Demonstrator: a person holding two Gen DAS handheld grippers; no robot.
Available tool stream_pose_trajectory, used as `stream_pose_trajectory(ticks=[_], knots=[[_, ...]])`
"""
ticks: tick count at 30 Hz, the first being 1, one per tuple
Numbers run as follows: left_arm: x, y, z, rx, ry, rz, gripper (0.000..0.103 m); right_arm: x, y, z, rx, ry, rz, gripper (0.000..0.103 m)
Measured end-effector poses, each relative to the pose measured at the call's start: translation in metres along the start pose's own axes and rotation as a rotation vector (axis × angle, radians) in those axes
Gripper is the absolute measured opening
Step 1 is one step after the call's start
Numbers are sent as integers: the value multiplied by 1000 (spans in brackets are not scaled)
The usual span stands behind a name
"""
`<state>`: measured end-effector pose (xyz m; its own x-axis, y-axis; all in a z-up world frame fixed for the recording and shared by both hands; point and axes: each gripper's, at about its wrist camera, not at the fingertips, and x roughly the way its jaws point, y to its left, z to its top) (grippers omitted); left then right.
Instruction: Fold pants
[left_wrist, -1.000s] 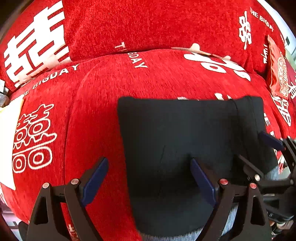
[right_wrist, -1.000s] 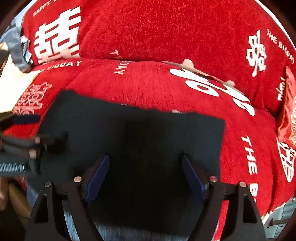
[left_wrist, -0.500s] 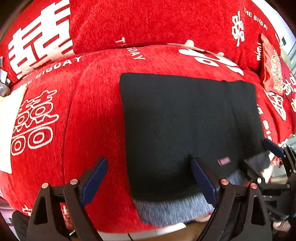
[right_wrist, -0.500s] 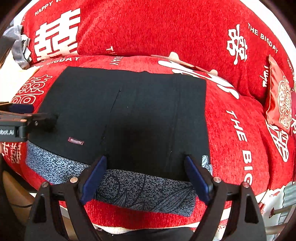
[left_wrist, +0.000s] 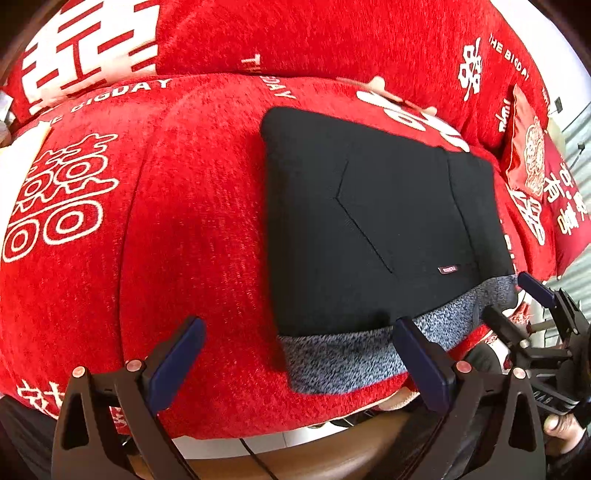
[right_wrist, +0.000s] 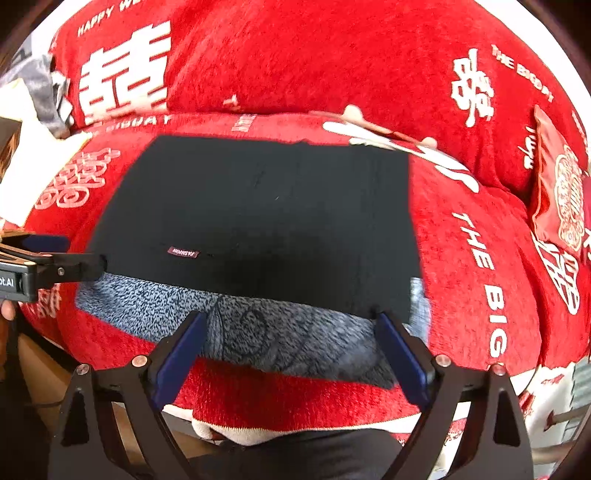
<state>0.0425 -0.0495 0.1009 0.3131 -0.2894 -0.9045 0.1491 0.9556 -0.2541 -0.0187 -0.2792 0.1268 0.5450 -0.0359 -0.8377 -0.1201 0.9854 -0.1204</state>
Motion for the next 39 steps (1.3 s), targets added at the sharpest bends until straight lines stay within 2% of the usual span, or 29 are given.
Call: stream_pose_trajectory(ticks=[2,4,6,9,11,12,15,17,20,24,27,29,33,35,36,37,39], knots=[[5,-1,-1,16,7,50,102,-6,-4,-1,19,-23,20,94],[15,0,-5,15,38,59,102,-2,-5,-3,30,-19,14,94],[22,0,-8,5,65,63,102,9,-7,-6,42,12,27,94],[21,-7,-9,42,62,88,102,27,-6,-14,32,60,20,98],[9,-10,-8,40,34,53,102,18,-9,-14,39,29,30,98],[4,-10,-6,37,16,29,102,7,-15,-13,61,-17,40,98],[-5,-11,7,31,-20,-4,102,-8,-46,-11,172,-89,49,98],[7,-8,18,0,19,-53,102,1,-74,-10,277,-67,99,99],[27,-5,30,-36,72,-120,102,30,-103,-12,391,29,198,99],[52,-13,48,-47,136,-224,102,62,-112,-7,402,67,307,99],[65,-18,59,-64,143,-213,102,89,-115,-1,415,89,444,100],[68,-21,64,-61,143,-201,102,93,-111,3,389,36,439,103],[68,-22,65,-45,116,-202,102,98,-100,8,380,12,424,103],[63,-25,64,-26,89,-199,89,94,-92,7,351,0,415,99],[59,-28,64,-6,80,-212,76,90,-91,9,340,-7,418,89],[55,-30,65,14,78,-216,69,84,-90,10,332,-19,422,74],[52,-29,69,23,84,-221,64,71,-90,12,336,-53,441,58]])
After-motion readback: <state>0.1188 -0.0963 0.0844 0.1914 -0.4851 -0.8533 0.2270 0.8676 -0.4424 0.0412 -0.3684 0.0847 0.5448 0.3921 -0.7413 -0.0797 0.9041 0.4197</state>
